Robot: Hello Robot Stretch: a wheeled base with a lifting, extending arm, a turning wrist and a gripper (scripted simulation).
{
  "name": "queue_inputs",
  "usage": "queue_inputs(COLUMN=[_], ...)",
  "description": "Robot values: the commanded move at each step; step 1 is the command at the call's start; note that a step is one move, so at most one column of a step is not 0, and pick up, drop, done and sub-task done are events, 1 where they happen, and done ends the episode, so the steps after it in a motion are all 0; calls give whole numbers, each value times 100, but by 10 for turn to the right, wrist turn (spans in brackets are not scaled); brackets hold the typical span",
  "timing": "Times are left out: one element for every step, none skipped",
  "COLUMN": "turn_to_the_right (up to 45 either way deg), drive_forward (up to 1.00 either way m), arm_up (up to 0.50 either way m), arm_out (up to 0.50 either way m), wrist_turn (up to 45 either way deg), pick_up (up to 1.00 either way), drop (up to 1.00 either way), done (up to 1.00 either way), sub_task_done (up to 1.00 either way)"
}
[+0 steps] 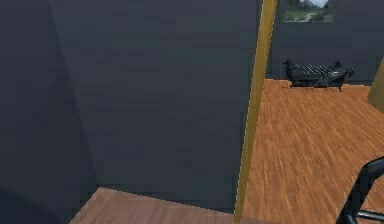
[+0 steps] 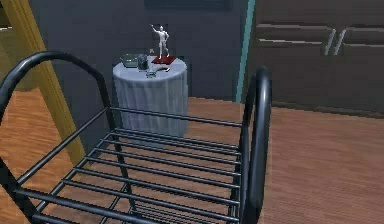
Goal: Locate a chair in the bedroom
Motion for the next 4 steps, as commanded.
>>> queue_inputs(turn_to_the_right=[150, 0, 330, 0], drive_forward=[0, 60, 0, 70], arm_up=[0, 0, 0, 0], arm_out=[0, 0, 0, 0], wrist_turn=[0, 0, 0, 0], pick_up=[0, 0, 0, 0], drop=[0, 0, 0, 0], done=[0, 0, 0, 0], sub_task_done=[0, 0, 0, 0])
